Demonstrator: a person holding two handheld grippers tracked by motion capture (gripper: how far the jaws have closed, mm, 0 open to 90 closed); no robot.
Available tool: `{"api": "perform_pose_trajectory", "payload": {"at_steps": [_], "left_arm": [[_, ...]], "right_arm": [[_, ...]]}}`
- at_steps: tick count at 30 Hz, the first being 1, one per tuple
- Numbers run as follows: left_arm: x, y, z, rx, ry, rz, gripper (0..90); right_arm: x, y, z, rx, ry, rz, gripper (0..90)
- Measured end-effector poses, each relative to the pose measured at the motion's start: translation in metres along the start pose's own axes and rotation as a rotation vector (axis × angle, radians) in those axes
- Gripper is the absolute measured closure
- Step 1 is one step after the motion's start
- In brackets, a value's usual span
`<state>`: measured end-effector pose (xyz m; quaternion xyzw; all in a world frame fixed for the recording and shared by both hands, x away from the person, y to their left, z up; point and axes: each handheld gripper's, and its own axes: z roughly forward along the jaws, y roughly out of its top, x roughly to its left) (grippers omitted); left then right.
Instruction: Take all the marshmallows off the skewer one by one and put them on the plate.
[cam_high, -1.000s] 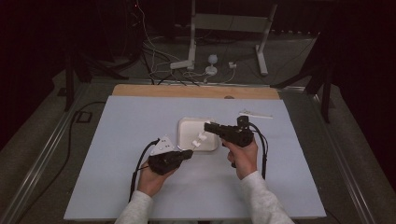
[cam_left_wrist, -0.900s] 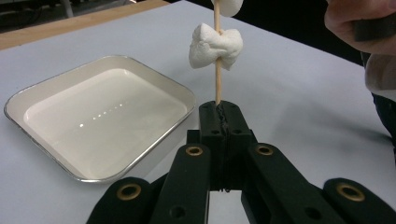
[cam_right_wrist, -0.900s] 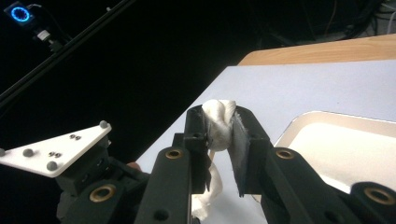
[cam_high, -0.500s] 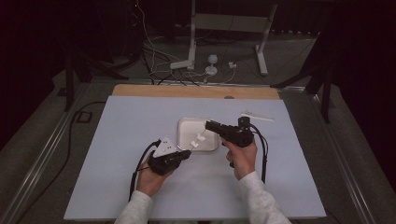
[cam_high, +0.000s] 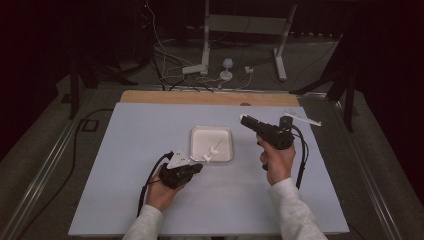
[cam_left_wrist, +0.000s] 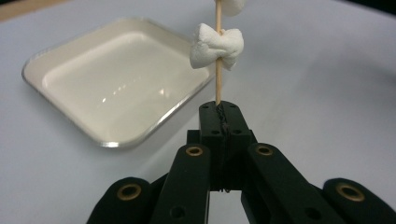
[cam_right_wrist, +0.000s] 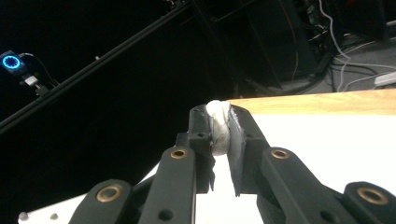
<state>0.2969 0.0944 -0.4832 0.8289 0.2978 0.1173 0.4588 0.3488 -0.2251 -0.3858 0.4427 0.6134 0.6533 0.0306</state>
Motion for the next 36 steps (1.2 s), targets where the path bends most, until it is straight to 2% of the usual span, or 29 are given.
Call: {"api": "perform_pose_trajectory", "payload": {"at_steps": [4, 9, 17, 19, 23, 24, 26, 27, 30, 36], "left_arm": [[0.0, 0.001, -0.001, -0.011, -0.01, -0.015, 90.0], [0.003, 0.001, -0.005, -0.036, -0.016, -0.036, 90.0], [0.011, 0.002, -0.016, -0.091, -0.002, -0.079, 90.0], [0.014, 0.002, -0.019, -0.099, 0.007, -0.091, 90.0], [0.019, 0.001, -0.023, -0.122, 0.009, -0.121, 90.0], [0.02, 0.001, -0.024, -0.127, 0.008, -0.133, 90.0], [0.021, 0.0, -0.024, -0.125, 0.011, -0.135, 90.0], [0.021, 0.0, -0.024, -0.124, 0.012, -0.141, 90.0], [0.022, -0.001, -0.022, -0.117, 0.011, -0.145, 90.0], [0.022, -0.001, -0.021, -0.112, 0.009, -0.149, 90.0]], "right_arm": [[-0.004, -0.002, -0.001, 0.006, -0.001, 0.006, 80.8], [-0.01, -0.011, 0.007, 0.032, -0.003, 0.017, 80.5], [-0.009, -0.021, 0.026, 0.093, -0.004, -0.013, 79.6], [-0.009, -0.026, 0.035, 0.126, -0.019, -0.033, 79.2], [-0.011, -0.031, 0.044, 0.164, -0.034, -0.036, 78.9], [-0.013, -0.035, 0.051, 0.191, -0.05, -0.042, 78.6], [-0.015, -0.037, 0.054, 0.205, -0.059, -0.042, 78.4], [-0.018, -0.041, 0.06, 0.241, -0.079, -0.046, 77.8], [-0.025, -0.048, 0.068, 0.283, -0.112, -0.034, 77.4], [-0.035, -0.057, 0.081, 0.339, -0.157, -0.029, 76.0]]}}
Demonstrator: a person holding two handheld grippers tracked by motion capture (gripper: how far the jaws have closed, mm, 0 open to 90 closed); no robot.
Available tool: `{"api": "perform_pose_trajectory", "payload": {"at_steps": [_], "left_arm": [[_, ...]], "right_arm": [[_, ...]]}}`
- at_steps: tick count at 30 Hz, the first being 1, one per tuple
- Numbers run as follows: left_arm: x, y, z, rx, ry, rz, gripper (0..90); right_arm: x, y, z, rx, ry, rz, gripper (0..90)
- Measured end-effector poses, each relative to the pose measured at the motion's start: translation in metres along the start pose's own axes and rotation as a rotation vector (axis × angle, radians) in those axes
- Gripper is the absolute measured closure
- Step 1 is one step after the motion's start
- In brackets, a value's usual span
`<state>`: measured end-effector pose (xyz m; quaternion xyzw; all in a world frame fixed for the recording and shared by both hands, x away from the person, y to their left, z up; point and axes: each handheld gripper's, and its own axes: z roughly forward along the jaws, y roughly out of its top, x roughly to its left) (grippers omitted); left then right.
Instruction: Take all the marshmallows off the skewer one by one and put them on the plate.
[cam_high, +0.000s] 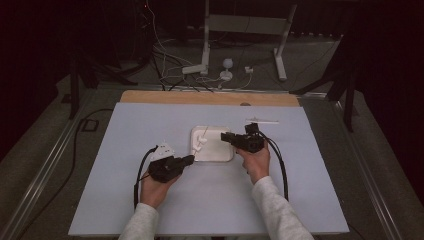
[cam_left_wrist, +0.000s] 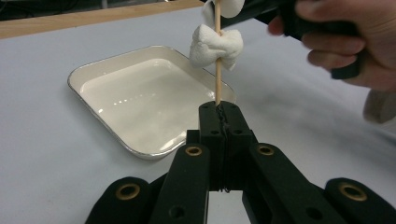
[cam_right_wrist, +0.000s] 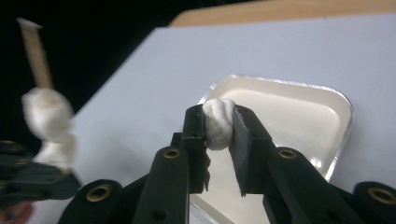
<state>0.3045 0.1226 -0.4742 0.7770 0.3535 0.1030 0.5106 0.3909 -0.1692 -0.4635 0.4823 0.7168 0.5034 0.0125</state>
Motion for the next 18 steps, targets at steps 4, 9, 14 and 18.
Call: {"api": "perform_pose_trajectory", "payload": {"at_steps": [4, 9, 14, 18], "left_arm": [[0.0, -0.001, 0.002, 0.011, -0.001, 0.001, 90.0], [0.001, -0.001, 0.002, 0.005, -0.002, -0.006, 90.0], [0.002, -0.001, 0.001, 0.003, 0.004, -0.011, 90.0], [0.002, -0.001, 0.001, 0.002, 0.005, -0.013, 90.0]], "right_arm": [[-0.007, -0.005, 0.014, 0.037, -0.046, 0.012, 60.7], [-0.011, -0.009, 0.021, 0.061, -0.06, 0.029, 47.0], [-0.009, -0.011, 0.018, 0.04, -0.025, 0.024, 28.6], [-0.005, -0.009, 0.014, 0.031, 0.004, 0.013, 24.0]]}}
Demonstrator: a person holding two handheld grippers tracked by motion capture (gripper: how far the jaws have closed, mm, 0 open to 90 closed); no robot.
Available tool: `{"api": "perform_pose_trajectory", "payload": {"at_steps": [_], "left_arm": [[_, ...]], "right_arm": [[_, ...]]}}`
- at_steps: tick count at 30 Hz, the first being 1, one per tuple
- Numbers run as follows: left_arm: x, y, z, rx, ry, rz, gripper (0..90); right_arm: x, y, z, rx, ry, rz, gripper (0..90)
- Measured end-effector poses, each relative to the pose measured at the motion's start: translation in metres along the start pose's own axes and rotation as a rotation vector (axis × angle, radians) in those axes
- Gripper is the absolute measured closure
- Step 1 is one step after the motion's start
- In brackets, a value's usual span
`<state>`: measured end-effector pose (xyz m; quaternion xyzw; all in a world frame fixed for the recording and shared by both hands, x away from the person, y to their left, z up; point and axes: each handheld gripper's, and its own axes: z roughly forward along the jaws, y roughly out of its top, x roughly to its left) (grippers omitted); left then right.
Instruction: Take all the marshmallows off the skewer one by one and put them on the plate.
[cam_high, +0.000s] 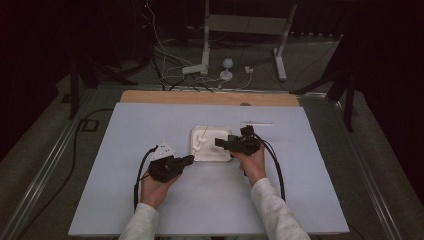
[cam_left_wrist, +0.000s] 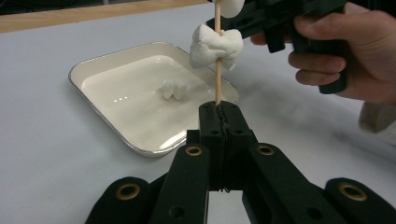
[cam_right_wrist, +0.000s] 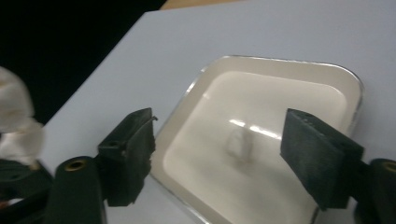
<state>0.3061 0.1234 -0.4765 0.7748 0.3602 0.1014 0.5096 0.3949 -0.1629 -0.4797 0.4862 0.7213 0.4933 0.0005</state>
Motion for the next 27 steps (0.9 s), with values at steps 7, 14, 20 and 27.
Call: {"api": "perform_pose_trajectory", "payload": {"at_steps": [7, 14, 20, 27], "left_arm": [[0.0, 0.0, 0.0, -0.001, 0.002, -0.002, 90.0], [-0.001, 0.0, 0.002, 0.003, -0.003, 0.0, 90.0], [-0.003, 0.0, 0.003, -0.002, -0.018, -0.006, 90.0], [-0.005, 0.001, 0.003, -0.01, -0.038, -0.001, 90.0]], "right_arm": [[0.005, 0.003, -0.012, -0.025, 0.076, -0.009, 17.3], [0.02, 0.004, -0.022, -0.051, 0.172, -0.041, 15.8], [0.039, 0.003, -0.022, -0.047, 0.233, -0.082, 15.9], [0.05, 0.002, -0.012, -0.021, 0.266, -0.098, 28.9]]}}
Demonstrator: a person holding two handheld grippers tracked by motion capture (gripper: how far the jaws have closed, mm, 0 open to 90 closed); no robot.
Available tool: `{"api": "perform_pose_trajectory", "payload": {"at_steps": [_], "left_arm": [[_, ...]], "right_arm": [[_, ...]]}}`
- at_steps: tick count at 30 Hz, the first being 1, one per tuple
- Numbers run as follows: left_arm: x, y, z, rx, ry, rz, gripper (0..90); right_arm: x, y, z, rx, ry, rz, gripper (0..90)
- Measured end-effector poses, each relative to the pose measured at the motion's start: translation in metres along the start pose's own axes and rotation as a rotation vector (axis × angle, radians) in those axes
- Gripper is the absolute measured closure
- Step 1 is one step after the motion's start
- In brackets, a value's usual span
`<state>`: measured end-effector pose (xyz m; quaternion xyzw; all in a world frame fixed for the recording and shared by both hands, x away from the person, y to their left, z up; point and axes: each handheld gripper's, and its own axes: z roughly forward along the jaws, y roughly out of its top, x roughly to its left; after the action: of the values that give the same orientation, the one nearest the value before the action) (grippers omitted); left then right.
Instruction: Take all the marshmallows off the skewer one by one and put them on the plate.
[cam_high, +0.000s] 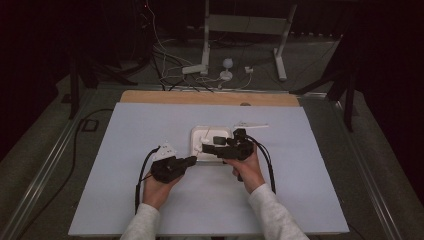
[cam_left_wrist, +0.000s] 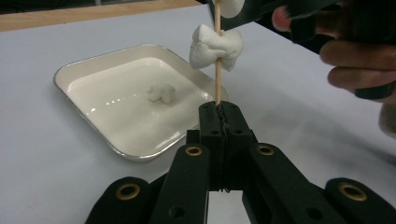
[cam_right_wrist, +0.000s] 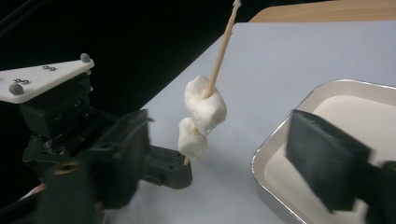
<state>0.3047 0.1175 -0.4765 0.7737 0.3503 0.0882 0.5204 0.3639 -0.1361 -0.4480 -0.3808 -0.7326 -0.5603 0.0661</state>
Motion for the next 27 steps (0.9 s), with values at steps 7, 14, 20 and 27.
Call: {"api": "perform_pose_trajectory", "payload": {"at_steps": [7, 14, 20, 27], "left_arm": [[-0.0023, -0.0001, 0.0018, 0.001, -0.02, 0.011, 90.0], [-0.003, -0.0005, 0.0027, 0.003, -0.028, 0.015, 90.0], [-0.0026, -0.0003, 0.0012, -0.002, -0.022, 0.038, 90.0], [-0.0023, -0.0007, -0.0012, -0.016, -0.015, 0.07, 90.0]], "right_arm": [[-0.0012, -0.0006, 0.0057, -0.006, 0.015, 0.014, 54.7], [0.0009, -0.0004, 0.0066, 0.011, 0.044, 0.021, 73.0], [0.0042, 0.0013, 0.0033, 0.002, 0.037, 0.016, 78.2], [0.0077, 0.0058, -0.0012, -0.018, 0.047, 0.027, 79.1]]}}
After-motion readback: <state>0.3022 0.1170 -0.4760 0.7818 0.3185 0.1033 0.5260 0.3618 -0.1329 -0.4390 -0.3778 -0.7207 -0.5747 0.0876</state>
